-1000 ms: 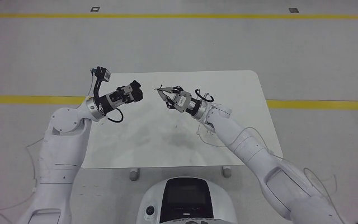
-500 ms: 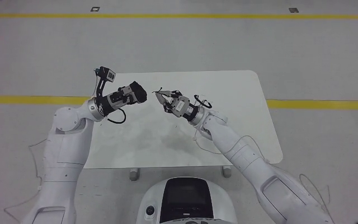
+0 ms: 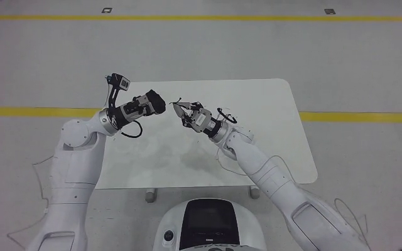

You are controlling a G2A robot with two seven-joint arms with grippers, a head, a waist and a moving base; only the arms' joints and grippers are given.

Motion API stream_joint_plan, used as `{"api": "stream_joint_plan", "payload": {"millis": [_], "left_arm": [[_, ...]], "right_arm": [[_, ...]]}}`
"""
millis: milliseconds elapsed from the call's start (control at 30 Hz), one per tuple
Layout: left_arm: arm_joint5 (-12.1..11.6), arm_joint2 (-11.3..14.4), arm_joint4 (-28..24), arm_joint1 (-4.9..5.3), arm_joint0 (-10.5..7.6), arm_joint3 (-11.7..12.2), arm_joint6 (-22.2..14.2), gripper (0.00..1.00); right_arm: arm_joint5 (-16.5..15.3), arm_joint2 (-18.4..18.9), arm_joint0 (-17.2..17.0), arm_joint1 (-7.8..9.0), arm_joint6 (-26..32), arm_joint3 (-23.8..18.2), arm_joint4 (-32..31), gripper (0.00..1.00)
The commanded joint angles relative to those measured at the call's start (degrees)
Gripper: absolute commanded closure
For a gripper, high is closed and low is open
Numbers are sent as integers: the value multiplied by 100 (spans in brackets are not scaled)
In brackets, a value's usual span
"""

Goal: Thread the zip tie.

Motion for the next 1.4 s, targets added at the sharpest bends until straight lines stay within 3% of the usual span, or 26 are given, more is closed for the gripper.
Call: {"api": "stream_joint_plan", "payload": {"millis": [0,167,400,433,467,633,1367], "left_arm": [[0,5,24,-11,-22,24,-14,0],[0,15,-11,-54,-61,98,-160,0],[0,-52,-85,-136,-54,152,-417,25],[0,-74,-83,-151,-59,135,-458,31],[0,-92,-93,-165,-54,139,-476,44],[0,-194,11,-228,-49,129,-594,58],[0,-531,448,-483,-59,247,-768,59]], "right_arm": [[0,13,-28,-9,-15,-33,0,100],[0,19,-62,-38,-56,-57,0,100],[0,21,-90,-93,-27,-13,0,100],[0,23,-94,-103,-31,0,0,100],[0,29,-98,-110,-38,15,0,100],[0,77,-112,-145,-50,68,0,100],[0,76,-86,-189,35,159,0,100]]}}
